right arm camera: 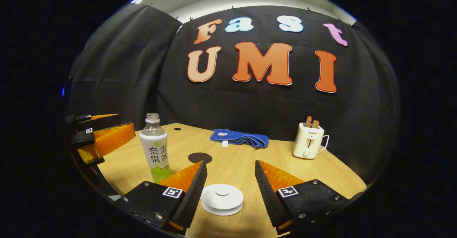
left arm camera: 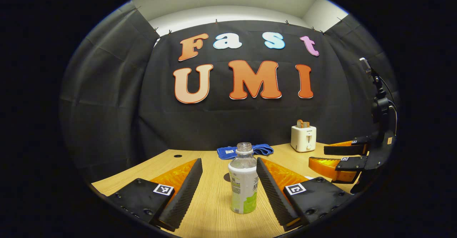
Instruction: Open the teacup lid with one hand, grasp the water bottle and pour water into the teacup with the other hand; after pouring, place the water bottle on the coaster and then close the teacup lid.
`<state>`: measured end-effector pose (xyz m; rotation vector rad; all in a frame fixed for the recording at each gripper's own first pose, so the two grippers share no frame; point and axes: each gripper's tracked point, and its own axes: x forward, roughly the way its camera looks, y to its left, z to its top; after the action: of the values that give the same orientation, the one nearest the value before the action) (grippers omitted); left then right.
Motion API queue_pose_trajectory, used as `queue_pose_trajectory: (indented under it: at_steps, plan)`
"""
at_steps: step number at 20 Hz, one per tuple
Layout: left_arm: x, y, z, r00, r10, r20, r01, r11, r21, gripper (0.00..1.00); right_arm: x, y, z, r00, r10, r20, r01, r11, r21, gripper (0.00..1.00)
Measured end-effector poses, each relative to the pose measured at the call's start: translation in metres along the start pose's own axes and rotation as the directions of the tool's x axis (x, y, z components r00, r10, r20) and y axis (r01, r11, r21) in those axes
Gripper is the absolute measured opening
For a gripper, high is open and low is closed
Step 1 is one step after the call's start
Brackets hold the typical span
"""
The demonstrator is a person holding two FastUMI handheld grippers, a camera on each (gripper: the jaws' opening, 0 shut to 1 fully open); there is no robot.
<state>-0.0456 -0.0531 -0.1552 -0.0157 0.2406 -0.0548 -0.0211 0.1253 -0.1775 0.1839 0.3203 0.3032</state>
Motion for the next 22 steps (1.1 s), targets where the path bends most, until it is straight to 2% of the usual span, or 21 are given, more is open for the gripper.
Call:
queue_pose_trajectory:
  at_steps: [12, 13, 14, 17, 21, 22]
  plan:
    - [0.01, 0.0, -0.031, 0.998, -0.014, -0.061, 0.015, 1.0, 0.009, 0.97, 0.026, 0.01, -0.056, 0.989, 0.022, -0.147, -0.027, 0.999, -0.03, 0.63]
    - [0.009, -0.001, -0.033, 0.998, -0.016, -0.061, 0.017, 1.0, 0.02, 0.97, 0.028, 0.009, -0.057, 0.988, 0.02, -0.152, -0.025, 0.999, -0.032, 0.58]
    - [0.01, -0.002, -0.033, 0.998, -0.017, -0.063, 0.019, 0.999, 0.031, 0.97, 0.029, 0.01, -0.059, 0.987, 0.022, -0.159, -0.027, 0.999, -0.03, 0.6]
    - [0.012, -0.006, -0.035, 0.997, -0.027, -0.066, 0.03, 0.999, 0.041, 0.96, 0.031, 0.017, -0.063, 0.982, 0.052, -0.179, -0.056, 0.998, -0.018, 0.51]
    - [0.011, -0.012, -0.034, 0.997, -0.043, -0.067, 0.045, 0.998, 0.032, 0.99, 0.03, 0.019, -0.065, 0.979, 0.06, -0.192, -0.068, 0.997, -0.039, 0.5]
    - [0.011, -0.013, -0.035, 0.996, -0.046, -0.071, 0.048, 0.998, 0.031, 0.96, 0.031, 0.019, -0.069, 0.977, 0.063, -0.204, -0.073, 0.997, -0.039, 0.5]
